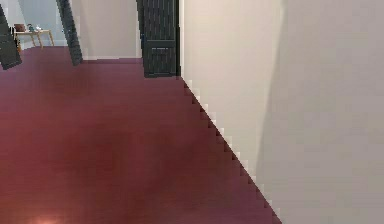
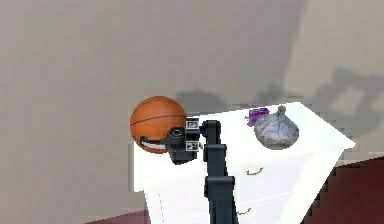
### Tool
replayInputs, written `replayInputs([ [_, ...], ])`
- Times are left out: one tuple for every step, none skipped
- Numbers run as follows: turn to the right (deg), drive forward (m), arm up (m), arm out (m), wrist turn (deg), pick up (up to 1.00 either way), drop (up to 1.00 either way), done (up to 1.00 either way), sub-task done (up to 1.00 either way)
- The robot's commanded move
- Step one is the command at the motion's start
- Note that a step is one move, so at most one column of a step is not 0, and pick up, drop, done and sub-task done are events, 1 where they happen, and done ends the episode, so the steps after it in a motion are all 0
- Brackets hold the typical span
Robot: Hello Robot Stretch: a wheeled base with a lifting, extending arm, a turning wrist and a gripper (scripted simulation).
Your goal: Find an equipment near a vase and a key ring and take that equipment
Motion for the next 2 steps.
replayInputs([
  [0.0,0.00,0.00,0.00,0.0,1.00,0.00,0.00,0.00],
  [0.0,0.00,0.10,0.00,0.0,0.00,0.00,0.00,0.00],
])
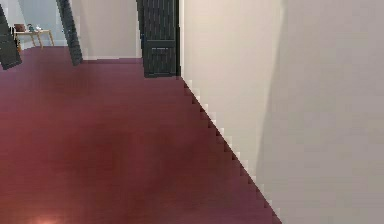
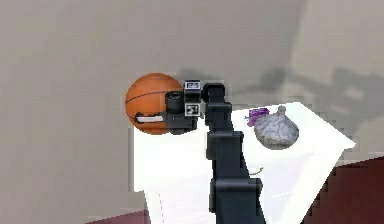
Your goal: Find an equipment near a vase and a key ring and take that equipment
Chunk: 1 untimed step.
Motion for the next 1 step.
replayInputs([
  [0.0,0.00,0.00,0.00,0.0,0.00,0.00,1.00,0.00],
])
